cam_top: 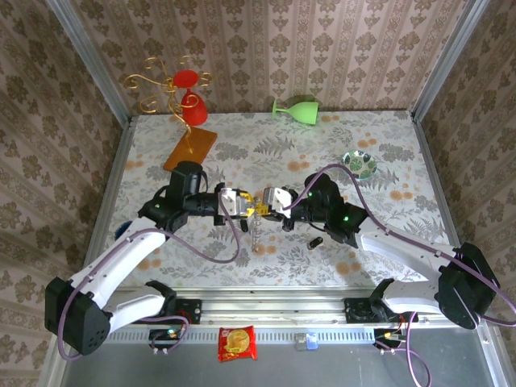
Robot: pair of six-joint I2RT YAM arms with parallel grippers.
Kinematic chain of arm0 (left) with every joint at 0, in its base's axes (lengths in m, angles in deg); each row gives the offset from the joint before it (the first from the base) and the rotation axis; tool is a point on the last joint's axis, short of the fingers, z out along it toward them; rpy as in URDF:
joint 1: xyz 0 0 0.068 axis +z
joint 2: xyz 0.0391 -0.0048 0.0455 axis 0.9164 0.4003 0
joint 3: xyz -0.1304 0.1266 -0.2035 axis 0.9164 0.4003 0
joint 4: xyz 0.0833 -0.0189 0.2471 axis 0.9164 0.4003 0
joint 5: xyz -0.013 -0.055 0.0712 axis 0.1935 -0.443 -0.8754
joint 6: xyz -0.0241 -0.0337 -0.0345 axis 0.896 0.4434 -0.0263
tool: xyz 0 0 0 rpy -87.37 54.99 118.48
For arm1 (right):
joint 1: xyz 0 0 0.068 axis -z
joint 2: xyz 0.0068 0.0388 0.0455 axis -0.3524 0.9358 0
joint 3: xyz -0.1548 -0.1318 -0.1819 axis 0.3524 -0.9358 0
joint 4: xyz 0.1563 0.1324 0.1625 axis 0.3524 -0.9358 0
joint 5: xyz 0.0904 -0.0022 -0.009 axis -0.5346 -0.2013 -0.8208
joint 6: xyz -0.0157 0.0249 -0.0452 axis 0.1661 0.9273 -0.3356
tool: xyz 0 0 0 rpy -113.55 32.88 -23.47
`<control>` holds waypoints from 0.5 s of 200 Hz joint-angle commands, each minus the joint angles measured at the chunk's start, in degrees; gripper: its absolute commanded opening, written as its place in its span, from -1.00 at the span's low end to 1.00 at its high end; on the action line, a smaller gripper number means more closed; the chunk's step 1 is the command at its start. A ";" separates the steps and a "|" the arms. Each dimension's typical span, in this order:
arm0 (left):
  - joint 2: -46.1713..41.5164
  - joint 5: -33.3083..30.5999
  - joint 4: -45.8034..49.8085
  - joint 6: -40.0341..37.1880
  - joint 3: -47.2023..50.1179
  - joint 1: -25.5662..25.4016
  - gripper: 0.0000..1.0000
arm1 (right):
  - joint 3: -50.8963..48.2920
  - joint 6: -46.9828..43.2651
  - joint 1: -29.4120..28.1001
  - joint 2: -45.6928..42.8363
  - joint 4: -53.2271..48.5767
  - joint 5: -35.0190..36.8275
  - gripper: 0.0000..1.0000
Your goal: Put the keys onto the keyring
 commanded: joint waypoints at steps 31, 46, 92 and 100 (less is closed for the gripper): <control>0.41 0.50 3.43 -2.27 -2.05 -0.80 -0.65 | 2.93 -1.32 -0.12 -1.52 -0.09 -2.09 -1.00; 0.32 -0.12 4.12 -2.31 -1.96 -0.97 -0.60 | 2.93 -1.15 -0.10 -1.50 0.17 -2.11 -1.00; -0.65 -1.65 4.94 -2.19 -0.69 -1.06 -0.42 | 2.67 -1.23 -0.10 -1.55 0.18 -1.86 -1.00; -0.65 -1.81 5.08 -2.08 -0.60 -1.02 -0.43 | 2.67 -1.20 -0.14 -1.52 0.19 -1.85 -1.00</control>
